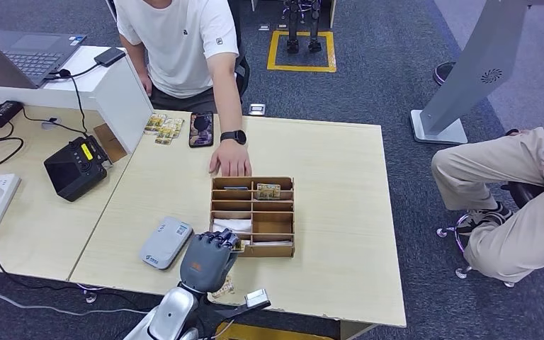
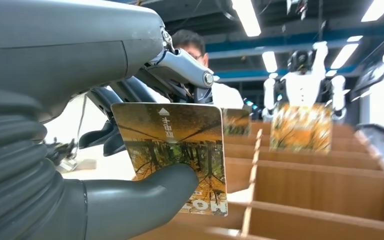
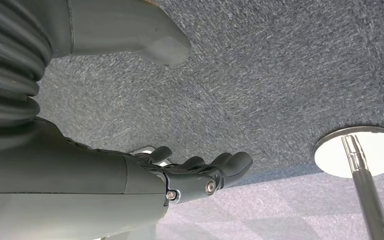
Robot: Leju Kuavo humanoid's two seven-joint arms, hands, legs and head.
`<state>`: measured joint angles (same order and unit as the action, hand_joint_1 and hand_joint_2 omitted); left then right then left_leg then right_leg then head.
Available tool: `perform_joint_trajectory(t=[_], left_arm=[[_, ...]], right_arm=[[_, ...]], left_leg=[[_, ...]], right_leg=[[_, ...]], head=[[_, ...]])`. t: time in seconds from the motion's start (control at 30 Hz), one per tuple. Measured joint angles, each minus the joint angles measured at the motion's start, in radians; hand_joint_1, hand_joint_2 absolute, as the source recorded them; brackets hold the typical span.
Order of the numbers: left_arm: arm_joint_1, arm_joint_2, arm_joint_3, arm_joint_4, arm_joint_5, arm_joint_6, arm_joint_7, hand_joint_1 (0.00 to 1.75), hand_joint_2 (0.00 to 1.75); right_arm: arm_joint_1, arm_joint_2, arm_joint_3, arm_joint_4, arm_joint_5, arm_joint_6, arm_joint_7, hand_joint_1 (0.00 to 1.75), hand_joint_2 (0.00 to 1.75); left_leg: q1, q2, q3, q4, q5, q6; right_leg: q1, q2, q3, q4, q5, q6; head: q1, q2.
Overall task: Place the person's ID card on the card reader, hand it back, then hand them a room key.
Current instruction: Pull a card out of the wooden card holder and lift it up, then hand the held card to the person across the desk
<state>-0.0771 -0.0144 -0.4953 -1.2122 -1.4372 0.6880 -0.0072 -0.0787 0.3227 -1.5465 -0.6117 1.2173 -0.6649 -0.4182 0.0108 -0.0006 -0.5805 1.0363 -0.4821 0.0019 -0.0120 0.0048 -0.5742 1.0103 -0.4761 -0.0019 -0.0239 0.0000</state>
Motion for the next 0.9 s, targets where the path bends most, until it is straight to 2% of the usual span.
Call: perform_joint_trajectory(t=[0.1, 0.2, 0.3, 0.37, 0.47, 0.6, 0.77, 0.9], left_arm=[[0.026, -0.025, 0.045, -0.058, 0.041, 0.001, -0.100, 1.75, 1.75], [0.053, -0.074, 0.118, -0.118, 0.121, 0.003, -0.255, 1.75, 1.75], [0.069, -0.143, 0.203, -0.147, 0.296, 0.004, -0.440, 1.75, 1.75], [0.072, -0.181, 0.241, -0.151, 0.462, 0.004, -0.515, 1.75, 1.75], [0.072, -0.211, 0.249, -0.160, 0.687, 0.002, -0.506, 1.75, 1.75], [0.053, -0.214, 0.219, -0.181, 0.927, -0.020, -0.466, 1.75, 1.75], [-0.008, -0.213, 0.178, -0.188, 1.042, -0.047, -0.434, 1.75, 1.75], [-0.104, -0.203, 0.164, -0.168, 1.084, -0.078, -0.379, 1.75, 1.75]], right_arm=[[0.000, 0.000, 0.000, 0.001, -0.001, 0.000, -0.002, 0.00, 1.75], [0.000, 0.000, 0.000, 0.001, -0.004, 0.000, -0.003, 0.00, 1.75], [0.000, 0.000, 0.000, 0.001, -0.012, 0.000, 0.001, 0.00, 1.75], [0.000, 0.000, 0.000, 0.001, -0.019, 0.000, 0.005, 0.00, 1.75], [0.000, 0.000, 0.000, 0.000, -0.023, 0.000, 0.016, 0.00, 1.75], [0.000, 0.000, 0.000, -0.004, -0.018, 0.000, 0.033, 0.00, 1.75], [-0.001, 0.000, 0.000, -0.008, -0.007, 0.000, 0.027, 0.00, 1.75], [-0.002, 0.000, 0.000, -0.008, 0.012, 0.000, 0.014, 0.00, 1.75]], left_leg=[[0.000, 0.000, 0.000, 0.000, 0.000, 0.000], [0.000, 0.000, 0.000, 0.000, 0.000, 0.000], [0.000, 0.000, 0.000, 0.000, 0.000, 0.000], [0.000, 0.000, 0.000, 0.000, 0.000, 0.000], [0.000, 0.000, 0.000, 0.000, 0.000, 0.000], [0.000, 0.000, 0.000, 0.000, 0.000, 0.000], [0.000, 0.000, 0.000, 0.000, 0.000, 0.000], [0.000, -0.001, 0.000, 0.000, 0.001, 0.000]], right_leg=[[0.000, 0.000, 0.000, 0.000, 0.000, 0.000], [0.000, 0.000, 0.000, 0.000, 0.000, 0.000], [0.000, 0.000, 0.000, 0.000, 0.000, 0.000], [0.000, 0.000, 0.000, 0.000, 0.000, 0.000], [0.000, 0.000, 0.000, 0.000, 0.000, 0.000], [0.000, 0.000, 0.000, 0.000, 0.000, 0.000], [0.000, 0.000, 0.000, 0.000, 0.000, 0.000], [0.000, -0.001, 0.000, 0.000, 0.001, 0.000]], head=[[0.000, 0.000], [0.000, 0.000], [0.000, 0.000], [0.000, 0.000], [0.000, 0.000], [0.000, 0.000], [0.000, 0.000], [0.000, 0.000]])
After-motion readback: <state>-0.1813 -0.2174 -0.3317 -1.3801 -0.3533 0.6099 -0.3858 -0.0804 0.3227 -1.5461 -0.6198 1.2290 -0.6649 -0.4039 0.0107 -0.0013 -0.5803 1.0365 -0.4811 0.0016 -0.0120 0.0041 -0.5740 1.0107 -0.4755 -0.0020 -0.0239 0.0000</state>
